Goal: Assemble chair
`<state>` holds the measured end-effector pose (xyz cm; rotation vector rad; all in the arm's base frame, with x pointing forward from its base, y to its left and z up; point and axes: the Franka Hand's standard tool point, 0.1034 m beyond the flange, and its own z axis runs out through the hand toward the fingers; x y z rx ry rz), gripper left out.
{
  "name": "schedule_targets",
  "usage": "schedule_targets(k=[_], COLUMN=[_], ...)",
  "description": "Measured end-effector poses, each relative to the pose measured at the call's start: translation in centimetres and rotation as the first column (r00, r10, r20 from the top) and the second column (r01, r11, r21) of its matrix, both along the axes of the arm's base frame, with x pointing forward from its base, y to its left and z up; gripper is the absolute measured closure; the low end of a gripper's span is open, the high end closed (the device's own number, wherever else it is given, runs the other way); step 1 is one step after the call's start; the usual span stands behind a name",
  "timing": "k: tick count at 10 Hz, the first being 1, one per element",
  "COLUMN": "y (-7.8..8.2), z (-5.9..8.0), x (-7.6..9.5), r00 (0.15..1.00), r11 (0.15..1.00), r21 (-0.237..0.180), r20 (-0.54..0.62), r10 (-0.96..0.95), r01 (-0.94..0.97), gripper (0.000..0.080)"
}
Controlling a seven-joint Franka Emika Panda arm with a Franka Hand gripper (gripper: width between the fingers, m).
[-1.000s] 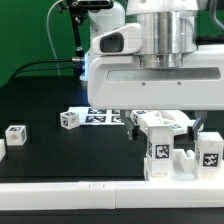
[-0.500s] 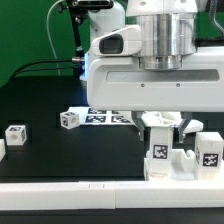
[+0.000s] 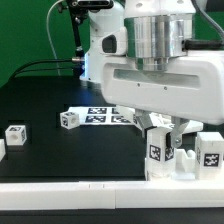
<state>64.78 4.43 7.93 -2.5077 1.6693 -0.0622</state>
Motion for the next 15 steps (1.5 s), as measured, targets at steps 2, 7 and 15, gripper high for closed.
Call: schedule_targets(k=[2, 7, 15], y=[-0.29, 0.17, -0.3], z=[-0.05, 0.19, -0.02], x=[0.02, 0.09, 0.5], r00=[0.947, 1.0, 0.581], r11=[0.945, 1.0, 0.575], r21=[0.067, 0.023, -0.178], r20=[-0.032, -0.005, 0.026], r10=[-0.319, 0.012, 0.814], r01=[0.321, -0.011, -0.798], gripper=[0.0515, 0.019, 0.016])
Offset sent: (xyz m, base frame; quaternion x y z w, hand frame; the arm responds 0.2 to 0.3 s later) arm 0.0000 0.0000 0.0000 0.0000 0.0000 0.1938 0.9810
